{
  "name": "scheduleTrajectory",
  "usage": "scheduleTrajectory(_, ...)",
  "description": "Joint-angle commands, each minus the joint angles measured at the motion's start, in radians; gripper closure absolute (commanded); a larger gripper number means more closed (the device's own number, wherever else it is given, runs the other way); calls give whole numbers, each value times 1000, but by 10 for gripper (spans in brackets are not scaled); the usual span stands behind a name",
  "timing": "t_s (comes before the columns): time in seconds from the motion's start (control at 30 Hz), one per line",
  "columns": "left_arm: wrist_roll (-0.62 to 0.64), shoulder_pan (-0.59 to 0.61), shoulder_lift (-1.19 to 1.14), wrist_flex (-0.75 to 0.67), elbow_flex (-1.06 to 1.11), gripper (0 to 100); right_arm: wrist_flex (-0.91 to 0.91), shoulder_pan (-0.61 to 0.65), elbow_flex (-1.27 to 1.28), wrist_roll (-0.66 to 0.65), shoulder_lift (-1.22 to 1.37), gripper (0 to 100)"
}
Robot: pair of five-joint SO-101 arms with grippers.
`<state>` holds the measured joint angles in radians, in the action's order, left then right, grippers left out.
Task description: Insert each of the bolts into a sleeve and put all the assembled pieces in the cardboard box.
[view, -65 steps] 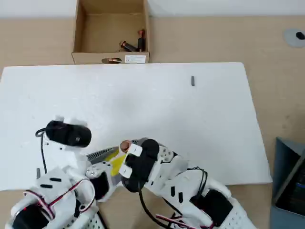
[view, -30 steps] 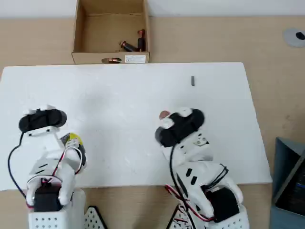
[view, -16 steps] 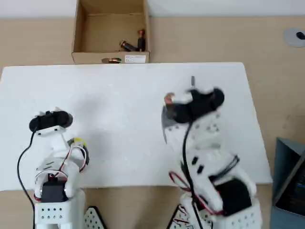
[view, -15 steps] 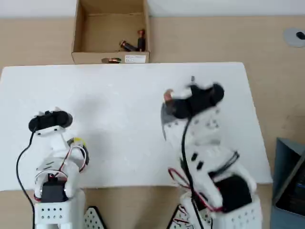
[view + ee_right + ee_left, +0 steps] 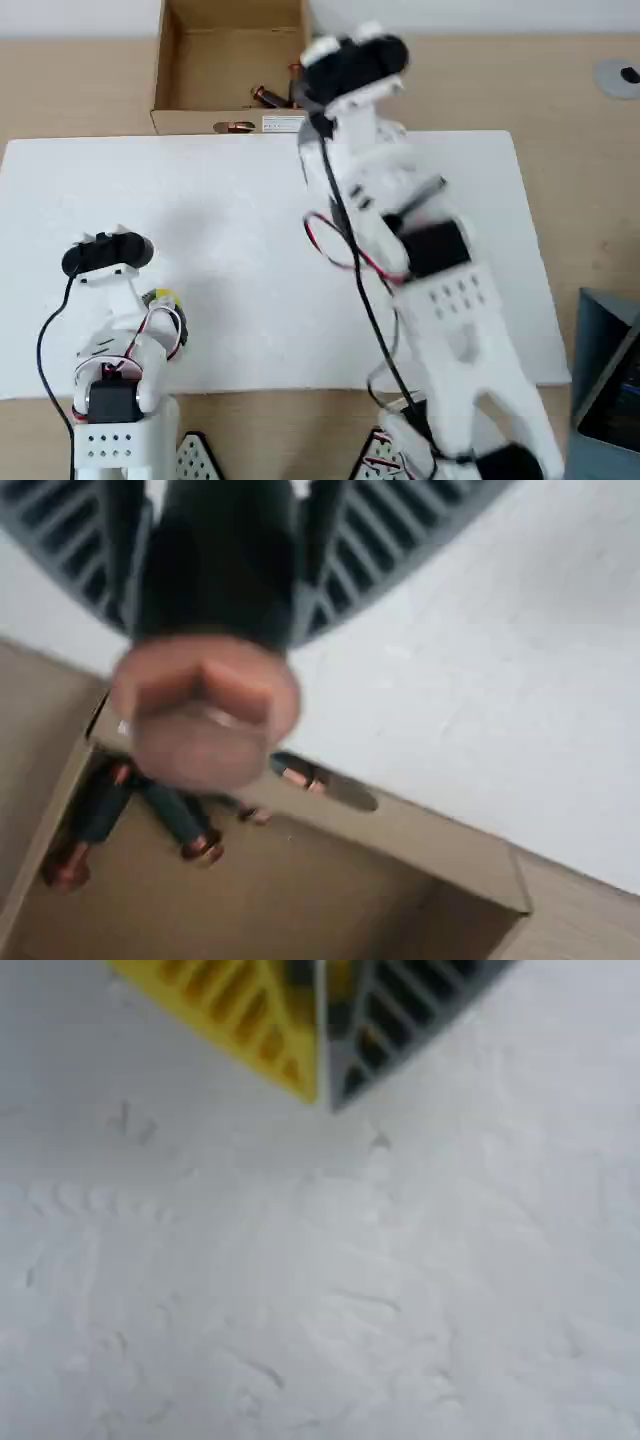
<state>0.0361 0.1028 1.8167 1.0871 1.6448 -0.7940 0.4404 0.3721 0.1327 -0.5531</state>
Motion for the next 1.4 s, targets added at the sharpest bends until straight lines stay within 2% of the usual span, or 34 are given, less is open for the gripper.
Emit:
scheduleTrajectory(0.0, -2, 3, 8, -17, -5, 998, 118, -13, -143, -75, 128, 989)
scheduleTrajectory(0.2, -2, 3, 8, -17, -5, 998, 269, -13, -294, -216, 389, 989)
scheduleTrajectory(0.53, -2, 11, 8, -18, -3, 997, 384, -28, -659, -334, 854, 986)
scheduleTrajectory(0.9, -2, 9, 8, -18, -3, 996, 351, -47, -1132, -446, 1302, 984)
scheduleTrajectory(1.1, -2, 9, 8, -18, -3, 996, 206, -45, -1343, -459, 1443, 856)
scheduleTrajectory(1.37, -2, 9, 8, -18, -3, 996, 95, -45, -1554, -459, 1543, 850)
